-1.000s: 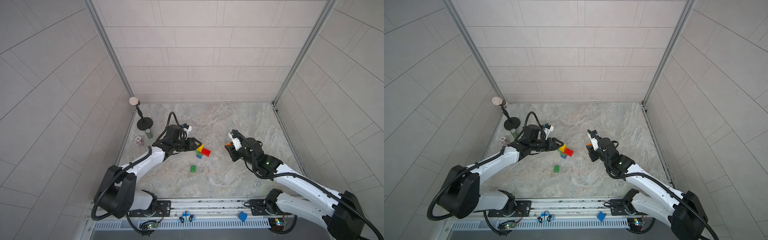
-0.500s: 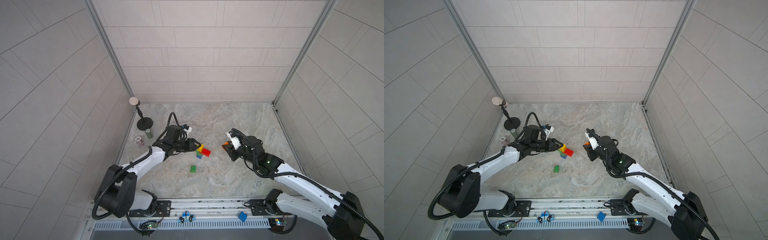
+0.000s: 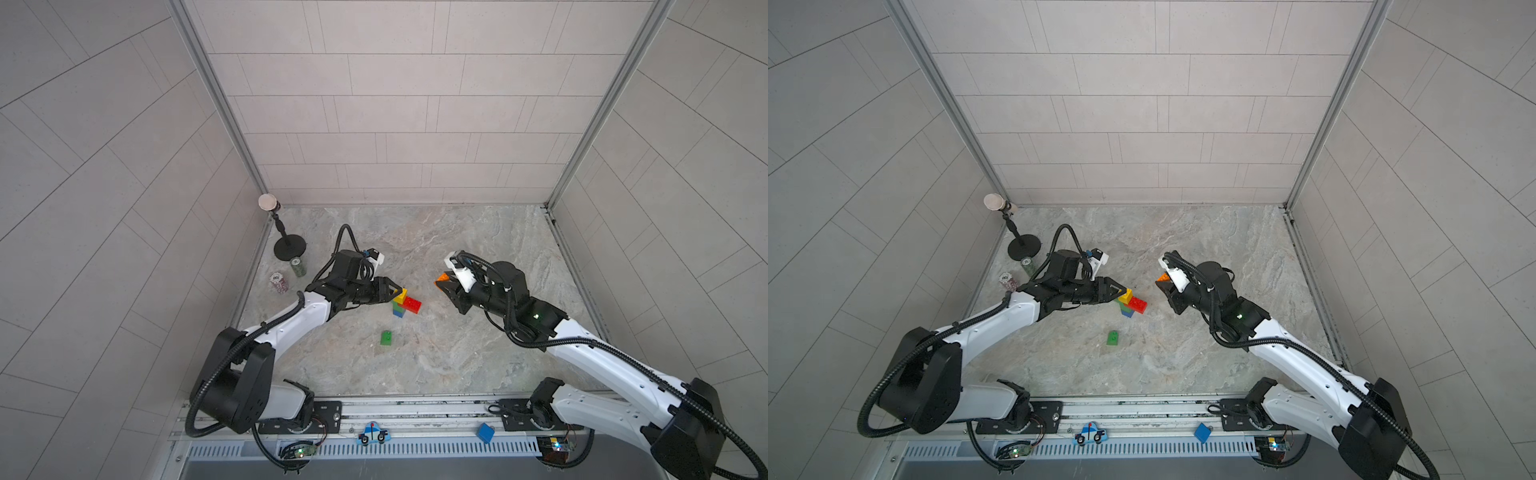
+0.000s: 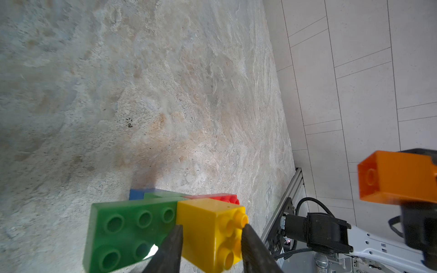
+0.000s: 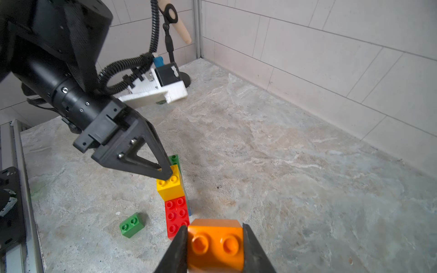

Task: Assemble a fork with lego
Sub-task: Assemble the lego brick with the lego brick.

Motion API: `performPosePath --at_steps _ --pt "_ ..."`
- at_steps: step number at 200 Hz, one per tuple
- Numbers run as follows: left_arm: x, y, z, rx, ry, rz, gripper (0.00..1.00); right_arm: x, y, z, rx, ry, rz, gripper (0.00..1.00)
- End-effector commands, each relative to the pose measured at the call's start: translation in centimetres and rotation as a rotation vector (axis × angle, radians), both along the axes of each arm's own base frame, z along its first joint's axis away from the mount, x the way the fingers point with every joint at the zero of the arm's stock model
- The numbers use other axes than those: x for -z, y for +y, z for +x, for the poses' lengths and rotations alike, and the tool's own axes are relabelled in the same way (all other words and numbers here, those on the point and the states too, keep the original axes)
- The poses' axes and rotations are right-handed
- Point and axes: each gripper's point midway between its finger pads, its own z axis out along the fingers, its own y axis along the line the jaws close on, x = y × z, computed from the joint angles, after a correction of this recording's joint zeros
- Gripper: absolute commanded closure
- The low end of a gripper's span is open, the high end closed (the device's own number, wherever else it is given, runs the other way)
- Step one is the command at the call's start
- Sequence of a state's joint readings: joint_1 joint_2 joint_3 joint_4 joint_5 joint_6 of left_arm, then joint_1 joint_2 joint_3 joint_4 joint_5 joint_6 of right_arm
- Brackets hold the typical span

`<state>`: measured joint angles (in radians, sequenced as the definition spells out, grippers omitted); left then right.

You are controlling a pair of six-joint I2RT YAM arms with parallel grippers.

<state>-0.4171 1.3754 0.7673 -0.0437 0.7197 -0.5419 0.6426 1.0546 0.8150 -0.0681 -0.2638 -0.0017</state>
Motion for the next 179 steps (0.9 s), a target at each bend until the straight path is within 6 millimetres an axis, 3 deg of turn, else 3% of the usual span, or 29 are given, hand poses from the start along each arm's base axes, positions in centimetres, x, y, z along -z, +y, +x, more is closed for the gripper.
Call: performPosePath --at_steps 1,18,74,128,179 --pt "0.3 0.3 -0.1 0.005 0.009 0.026 0.57 1.1 1.4 -1.6 -0.140 0.041 -0.070 1.00" --pt "0.2 0.3 -0.1 0.005 0.009 0.026 0.57 2.4 3.0 -2.7 -0.225 0.061 -0.129 1.00" --pt "0.4 0.3 -0.1 0.005 0.013 0.028 0.58 6.1 6.1 -2.7 -0.250 0.144 -0.187 1.00" --pt "0.8 0.5 -0.1 0.002 0.022 0.036 0.58 7.5 6.5 -1.2 -0.207 0.204 -0.205 1.00" --pt "0.8 0.4 0.0 0.005 0.021 0.036 0.59 8.5 6.6 -1.1 -0.211 0.260 -0.239 1.00"
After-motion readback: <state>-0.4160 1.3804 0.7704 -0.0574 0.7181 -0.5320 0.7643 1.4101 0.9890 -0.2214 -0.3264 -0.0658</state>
